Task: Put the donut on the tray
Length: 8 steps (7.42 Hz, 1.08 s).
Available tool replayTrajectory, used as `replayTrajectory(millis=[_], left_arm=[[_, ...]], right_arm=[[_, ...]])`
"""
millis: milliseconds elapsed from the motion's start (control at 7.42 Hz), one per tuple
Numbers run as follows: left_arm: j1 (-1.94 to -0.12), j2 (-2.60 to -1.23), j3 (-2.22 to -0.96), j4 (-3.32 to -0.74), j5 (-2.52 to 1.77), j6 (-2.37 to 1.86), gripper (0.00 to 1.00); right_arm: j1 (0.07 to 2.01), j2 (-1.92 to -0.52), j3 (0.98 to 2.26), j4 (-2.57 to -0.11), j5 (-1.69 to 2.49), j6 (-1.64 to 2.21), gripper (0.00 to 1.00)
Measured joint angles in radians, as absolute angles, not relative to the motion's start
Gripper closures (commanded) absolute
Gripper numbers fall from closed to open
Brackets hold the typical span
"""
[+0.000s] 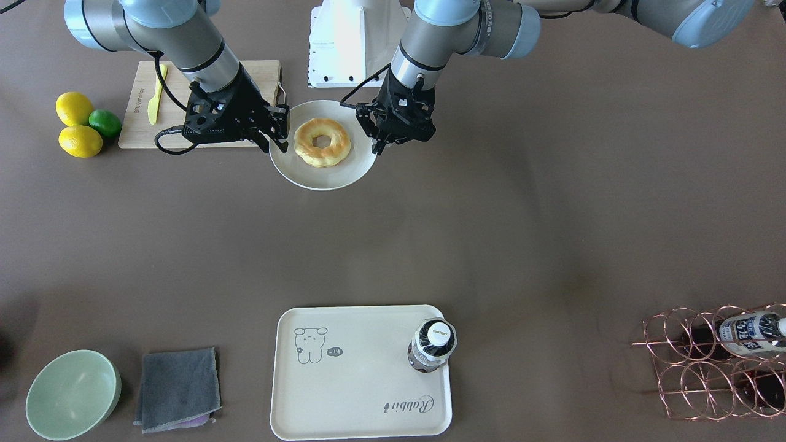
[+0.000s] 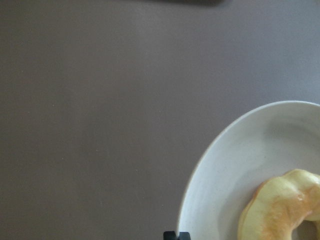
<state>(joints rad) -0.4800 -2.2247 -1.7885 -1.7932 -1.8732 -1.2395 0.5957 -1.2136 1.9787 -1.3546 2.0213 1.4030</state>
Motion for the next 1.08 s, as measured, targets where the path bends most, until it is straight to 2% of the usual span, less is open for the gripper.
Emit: replayTrajectory(millis=[135,404,539,943,1078], left_arm=[[-0.476,-2.224,-1.789,-1.793,-1.868,-1.239,1.0],[-0.471,-2.224,-1.79,-1.793,-1.864,-1.239,1.0],[-0.47,-2.223,-1.79,-1.794,-1.864,-1.239,1.0],[-0.469,-2.221,-1.791,-1.795,-1.864,-1.239,1.0],[-0.469,-2.221,-1.792,-1.795,-1.864,-1.239,0.97]], right_arm=[[0.592,-1.216,1.979,-1.355,2.018,1.39,0.63],[0.592,-1.227,1.979,-1.356,2.015,1.357,0.91],[0.593,-1.23,1.982,-1.355,2.014,1.352,1.0],[0.594,-1.236,1.991,-1.356,2.011,1.358,1.0],[0.593,-1.236,1.991,-1.356,2.003,1.361,1.0]])
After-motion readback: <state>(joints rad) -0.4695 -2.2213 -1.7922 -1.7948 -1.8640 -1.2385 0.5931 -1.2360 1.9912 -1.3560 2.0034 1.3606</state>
